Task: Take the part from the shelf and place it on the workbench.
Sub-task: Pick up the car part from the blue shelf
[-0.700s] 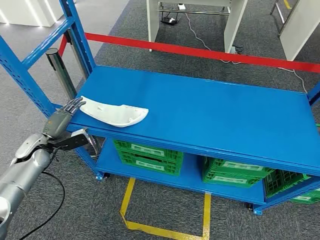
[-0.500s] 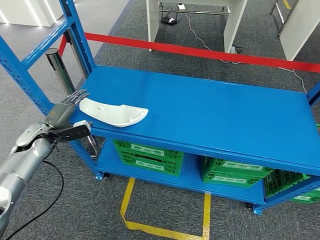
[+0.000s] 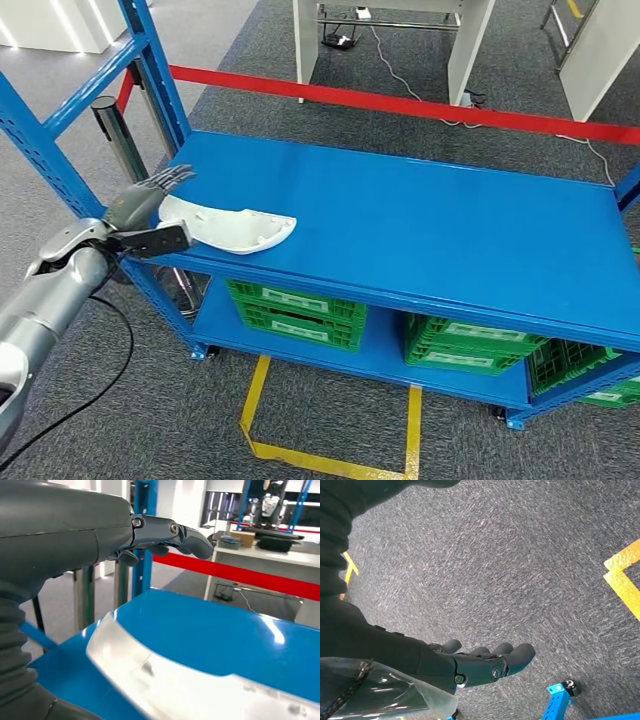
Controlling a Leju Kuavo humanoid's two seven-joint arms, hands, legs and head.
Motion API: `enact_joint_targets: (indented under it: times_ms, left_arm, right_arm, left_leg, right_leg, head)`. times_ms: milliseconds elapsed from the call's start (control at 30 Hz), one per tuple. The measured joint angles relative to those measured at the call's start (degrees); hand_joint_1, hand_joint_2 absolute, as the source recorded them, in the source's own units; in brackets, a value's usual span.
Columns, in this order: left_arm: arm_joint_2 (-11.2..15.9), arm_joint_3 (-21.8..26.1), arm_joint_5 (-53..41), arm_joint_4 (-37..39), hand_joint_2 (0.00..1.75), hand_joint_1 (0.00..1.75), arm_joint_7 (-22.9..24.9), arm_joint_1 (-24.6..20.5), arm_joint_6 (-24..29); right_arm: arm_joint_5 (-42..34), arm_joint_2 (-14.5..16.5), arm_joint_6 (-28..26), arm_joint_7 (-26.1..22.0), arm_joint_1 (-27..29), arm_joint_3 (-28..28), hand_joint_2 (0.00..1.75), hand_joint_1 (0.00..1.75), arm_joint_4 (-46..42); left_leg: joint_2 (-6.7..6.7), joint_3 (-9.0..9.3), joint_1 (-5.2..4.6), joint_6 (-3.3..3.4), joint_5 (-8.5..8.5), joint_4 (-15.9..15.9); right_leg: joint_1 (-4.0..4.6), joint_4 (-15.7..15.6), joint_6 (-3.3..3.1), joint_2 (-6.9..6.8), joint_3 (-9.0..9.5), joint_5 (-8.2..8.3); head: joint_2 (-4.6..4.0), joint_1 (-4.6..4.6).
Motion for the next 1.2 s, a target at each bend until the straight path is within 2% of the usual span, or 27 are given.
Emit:
enact_joint_targets:
  times_ms: [200, 867, 1200]
  left_arm:
    - [-0.4, -2.2, 0.5, 0.9, 1.75, 0.0, -0.2, -3.6, -2.5]
    - [-2.1, -6.9, 2.2, 1.5, 1.75, 0.0, 0.7, -6.1, -4.9]
    - [-4.3, -9.6, 4.4, 4.4, 1.75, 0.0, 0.7, -11.5, -10.4]
  right_arm:
    - [0.0, 0.0, 0.0, -0.1, 0.0, -0.1, 1.75, 0.0, 0.0]
    - [0.4, 0.0, -0.1, -0.1, 0.0, -1.0, 1.75, 0.0, 0.0]
    - [1.1, 0.0, -0.1, -0.2, -0.4, -1.9, 1.75, 0.0, 0.0]
  left_leg:
    - [0.0, 0.0, -0.02, 0.0, 0.01, 0.0]
    - [0.0, 0.0, -0.01, 0.0, 0.01, 0.0]
    - [0.0, 0.01, -0.02, 0.0, 0.01, 0.0]
  right_leg:
    - [0.0, 0.0, 0.0, 0.01, 0.01, 0.0]
    - [-0.01, 0.0, 0.0, 0.0, 0.0, 0.0]
    - [-0.01, 0.0, 0.01, 0.01, 0.02, 0.01]
  head:
    - [0.0, 0.0]
    - [0.0, -0.01]
    - [0.0, 0.0]
